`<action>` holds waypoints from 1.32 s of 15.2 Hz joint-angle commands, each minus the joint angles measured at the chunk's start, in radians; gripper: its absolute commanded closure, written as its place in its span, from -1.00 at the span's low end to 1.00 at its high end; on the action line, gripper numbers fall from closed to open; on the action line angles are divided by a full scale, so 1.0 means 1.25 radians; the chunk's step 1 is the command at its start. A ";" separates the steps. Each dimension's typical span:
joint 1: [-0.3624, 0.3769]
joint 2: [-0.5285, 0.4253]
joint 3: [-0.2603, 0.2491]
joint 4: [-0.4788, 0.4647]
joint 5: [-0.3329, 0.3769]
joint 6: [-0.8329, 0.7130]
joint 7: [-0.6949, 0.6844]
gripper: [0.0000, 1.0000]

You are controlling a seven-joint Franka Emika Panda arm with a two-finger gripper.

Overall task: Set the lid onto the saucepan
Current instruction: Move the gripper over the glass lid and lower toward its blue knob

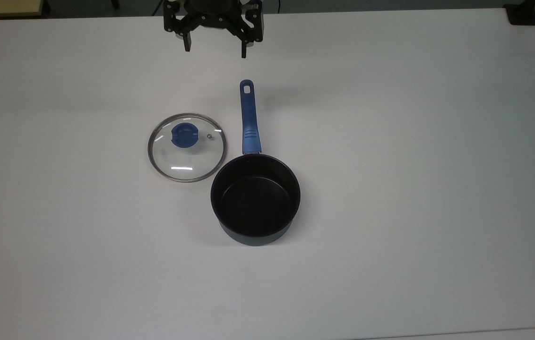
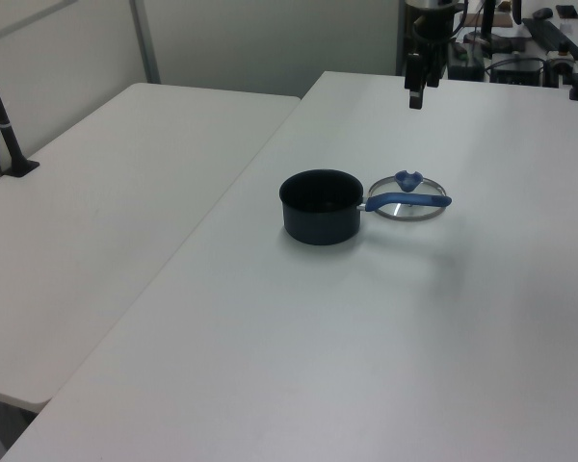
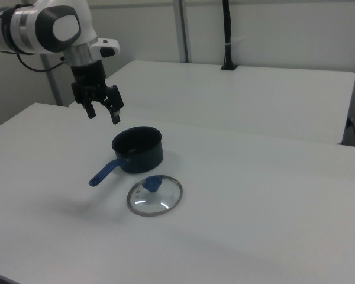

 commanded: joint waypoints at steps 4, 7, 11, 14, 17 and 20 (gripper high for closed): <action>0.011 -0.011 -0.012 -0.007 -0.006 -0.010 0.005 -1.00; 0.004 -0.006 -0.014 -0.009 -0.014 -0.011 -0.038 -1.00; -0.077 -0.005 -0.012 -0.016 -0.001 -0.012 -0.201 -1.00; -0.107 0.002 -0.012 -0.062 -0.001 0.001 -0.269 -1.00; -0.130 0.027 -0.012 -0.141 -0.003 0.101 -0.301 -1.00; -0.133 0.098 -0.012 -0.157 -0.004 0.175 -0.300 -1.00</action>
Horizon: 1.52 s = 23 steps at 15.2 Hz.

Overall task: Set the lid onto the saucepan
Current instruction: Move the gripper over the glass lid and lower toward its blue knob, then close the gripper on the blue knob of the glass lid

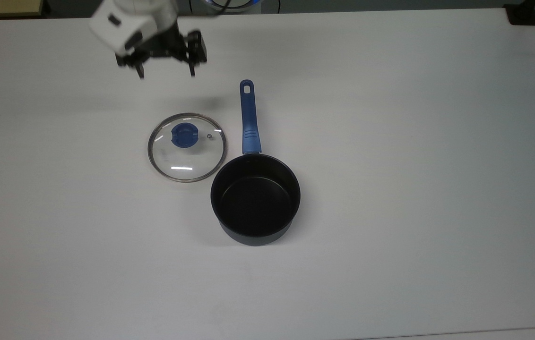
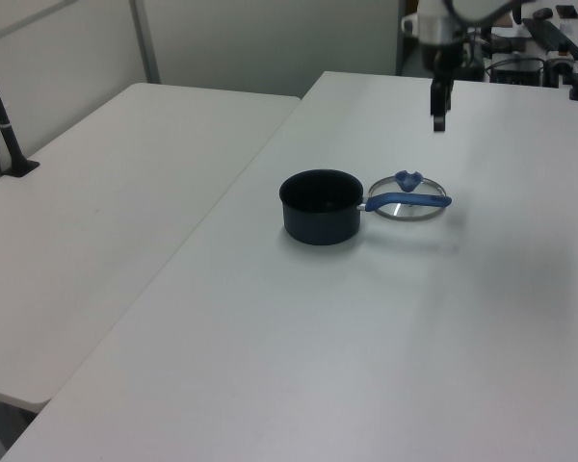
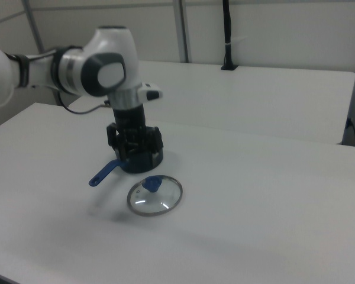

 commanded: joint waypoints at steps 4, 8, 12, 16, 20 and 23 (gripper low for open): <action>-0.007 0.131 -0.001 -0.023 -0.001 0.161 -0.017 -1.00; -0.003 0.160 0.000 -0.023 -0.001 0.210 -0.010 -1.00; 0.001 0.183 0.009 -0.023 0.008 0.258 0.043 -1.00; 0.003 0.178 0.010 -0.023 0.008 0.255 0.046 -0.98; 0.002 0.178 0.009 -0.008 0.057 0.235 0.047 -0.98; 0.004 0.181 0.010 -0.008 0.063 0.237 0.053 -0.98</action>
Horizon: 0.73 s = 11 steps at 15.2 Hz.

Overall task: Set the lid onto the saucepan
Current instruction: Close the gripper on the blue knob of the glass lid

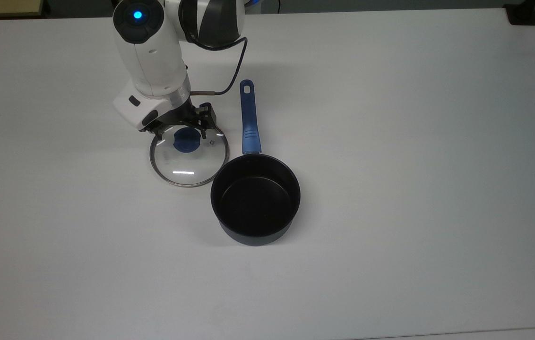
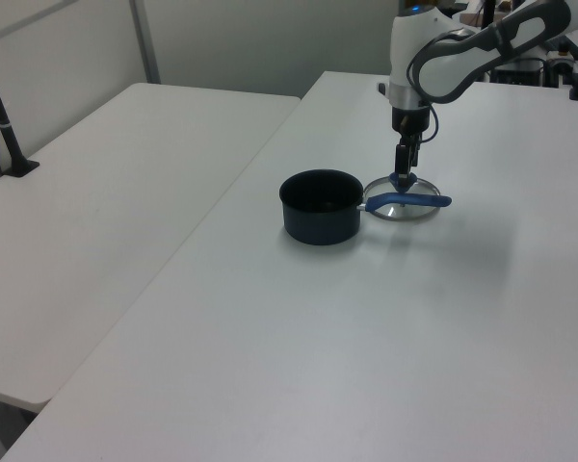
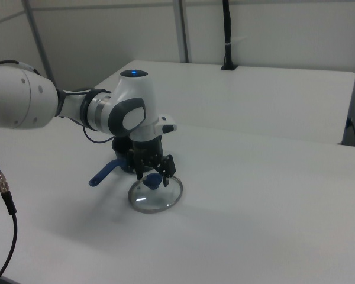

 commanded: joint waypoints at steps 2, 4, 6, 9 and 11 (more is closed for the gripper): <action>0.011 0.024 0.003 0.010 0.016 0.008 0.024 -0.97; 0.012 0.030 0.005 0.009 0.015 0.033 0.023 -0.69; 0.017 0.040 0.005 0.009 0.015 0.058 0.023 -0.45; 0.016 0.036 0.005 0.010 0.015 0.066 0.019 -0.21; 0.010 0.018 0.003 0.010 0.015 0.057 0.012 -0.04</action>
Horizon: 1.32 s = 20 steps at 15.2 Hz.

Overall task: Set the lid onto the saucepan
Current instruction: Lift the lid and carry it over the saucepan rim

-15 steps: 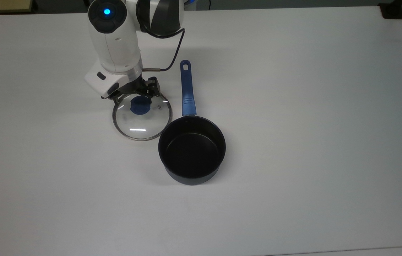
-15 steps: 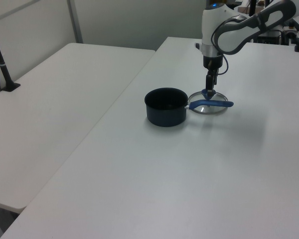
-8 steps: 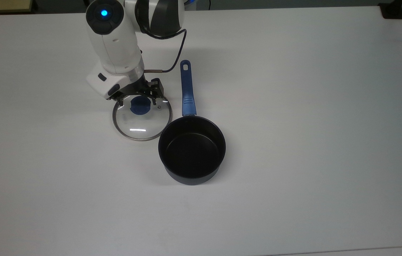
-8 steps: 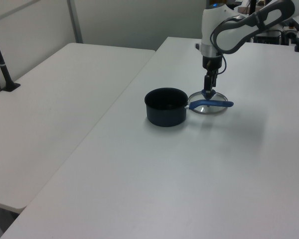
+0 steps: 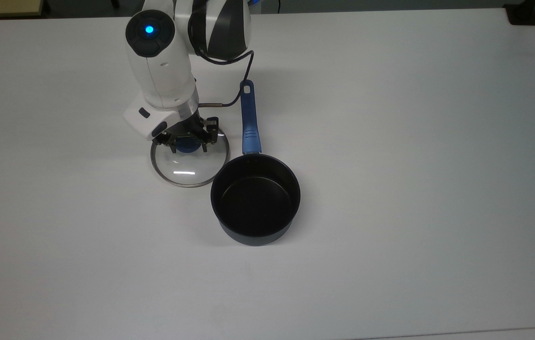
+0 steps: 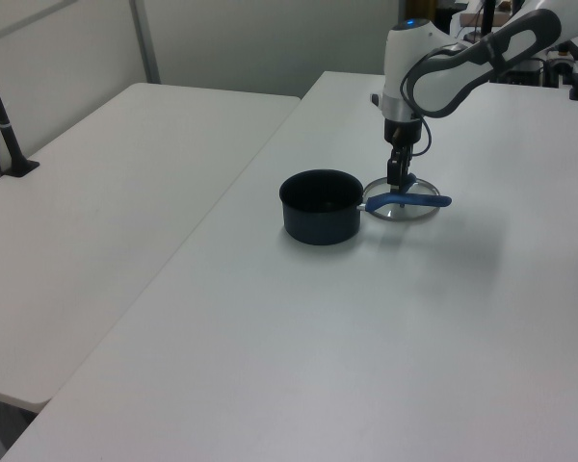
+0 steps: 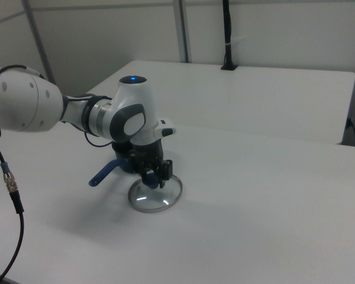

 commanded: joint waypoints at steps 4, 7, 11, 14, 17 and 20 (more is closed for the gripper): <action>-0.001 -0.031 -0.012 0.078 0.011 -0.095 0.004 -0.02; 0.002 -0.027 -0.010 0.135 0.012 -0.109 0.011 -0.02; 0.046 0.005 -0.007 0.243 0.014 -0.118 0.090 -0.04; 0.122 0.066 -0.008 0.335 0.008 -0.106 0.171 -0.05; 0.164 0.114 -0.009 0.383 0.003 -0.046 0.226 -0.05; 0.174 0.125 -0.008 0.377 0.000 -0.009 0.241 -0.06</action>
